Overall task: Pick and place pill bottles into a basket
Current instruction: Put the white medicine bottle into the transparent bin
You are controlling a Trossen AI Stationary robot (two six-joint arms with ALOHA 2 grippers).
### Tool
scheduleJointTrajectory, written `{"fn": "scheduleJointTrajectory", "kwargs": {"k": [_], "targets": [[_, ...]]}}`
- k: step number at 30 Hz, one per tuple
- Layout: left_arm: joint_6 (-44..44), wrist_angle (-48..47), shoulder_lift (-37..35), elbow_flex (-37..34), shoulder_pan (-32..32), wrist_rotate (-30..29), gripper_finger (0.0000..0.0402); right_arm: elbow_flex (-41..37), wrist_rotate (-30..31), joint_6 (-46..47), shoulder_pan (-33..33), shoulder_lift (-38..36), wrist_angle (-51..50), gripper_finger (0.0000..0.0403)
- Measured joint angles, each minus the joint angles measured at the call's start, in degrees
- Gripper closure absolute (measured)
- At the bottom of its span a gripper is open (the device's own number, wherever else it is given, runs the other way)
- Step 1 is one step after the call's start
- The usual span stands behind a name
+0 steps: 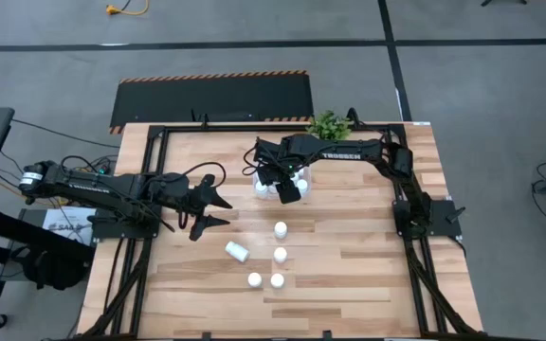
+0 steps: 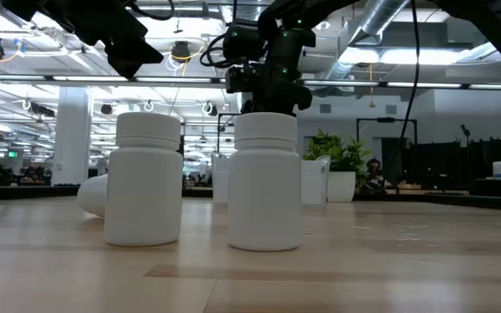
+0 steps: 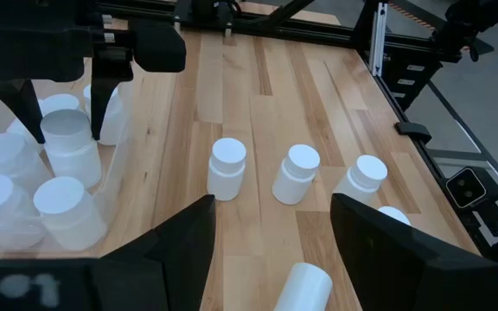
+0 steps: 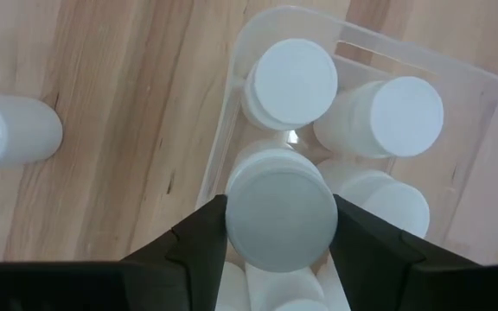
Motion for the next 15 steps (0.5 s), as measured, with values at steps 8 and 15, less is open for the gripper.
{"fn": "scheduleJointTrajectory", "kwargs": {"k": [8,15], "targets": [[0.0,0.0,0.0,0.0,0.0,0.0,0.0184,0.0,0.0,0.03,0.0,-0.02,0.0,0.0208],[0.0,0.0,0.0,0.0,0.0,0.0,0.0184,0.0,0.0,0.02,0.0,-0.02,0.0,0.02]]}}
